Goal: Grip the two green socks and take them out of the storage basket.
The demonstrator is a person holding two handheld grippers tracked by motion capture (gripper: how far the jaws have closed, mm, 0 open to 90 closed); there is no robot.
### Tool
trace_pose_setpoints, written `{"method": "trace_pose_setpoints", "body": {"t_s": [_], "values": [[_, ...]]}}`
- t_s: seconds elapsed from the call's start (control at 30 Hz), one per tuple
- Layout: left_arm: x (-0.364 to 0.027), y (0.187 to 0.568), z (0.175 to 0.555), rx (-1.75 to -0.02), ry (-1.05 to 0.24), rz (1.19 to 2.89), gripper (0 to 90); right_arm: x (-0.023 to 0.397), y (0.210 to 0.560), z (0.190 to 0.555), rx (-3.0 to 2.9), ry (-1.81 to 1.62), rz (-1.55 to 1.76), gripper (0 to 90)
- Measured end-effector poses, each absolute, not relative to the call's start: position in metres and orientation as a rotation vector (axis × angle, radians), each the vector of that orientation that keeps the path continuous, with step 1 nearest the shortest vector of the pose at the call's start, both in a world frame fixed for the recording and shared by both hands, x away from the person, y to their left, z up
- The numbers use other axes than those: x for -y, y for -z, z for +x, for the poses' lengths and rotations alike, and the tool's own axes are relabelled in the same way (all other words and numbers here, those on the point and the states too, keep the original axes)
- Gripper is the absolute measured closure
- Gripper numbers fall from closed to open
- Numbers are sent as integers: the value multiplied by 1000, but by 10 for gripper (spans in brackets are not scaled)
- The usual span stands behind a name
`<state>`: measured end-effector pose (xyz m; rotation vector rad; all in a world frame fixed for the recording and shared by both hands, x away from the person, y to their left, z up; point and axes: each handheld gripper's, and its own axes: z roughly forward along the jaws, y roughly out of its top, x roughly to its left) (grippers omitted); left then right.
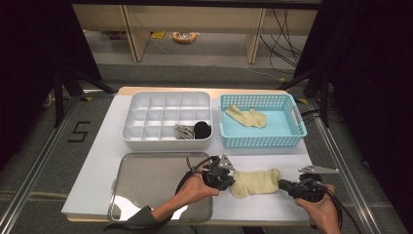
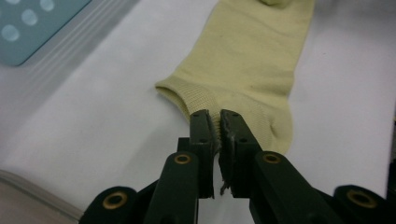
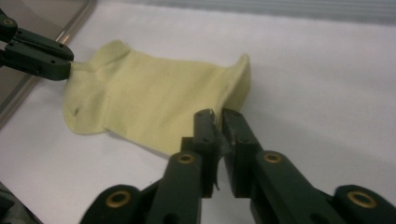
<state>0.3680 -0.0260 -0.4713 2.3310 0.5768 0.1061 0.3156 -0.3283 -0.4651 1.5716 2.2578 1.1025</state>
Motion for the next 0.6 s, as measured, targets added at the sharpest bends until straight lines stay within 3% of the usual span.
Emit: {"method": "trace_pose_setpoints", "body": {"t_s": [0.03,0.07,0.27,0.6], "values": [[26,473,369,-582,-116,2335,829,328,465,316,-2258,-1102,1572,807],[26,474,371,-583,-108,2331,827,330,463,316,-2231,-1040,1603,723],[27,474,369,-582,-111,2328,829,336,452,321,-2154,-1017,1582,615],[19,461,365,-572,-111,2283,844,330,456,329,-2167,-987,1551,643]]}}
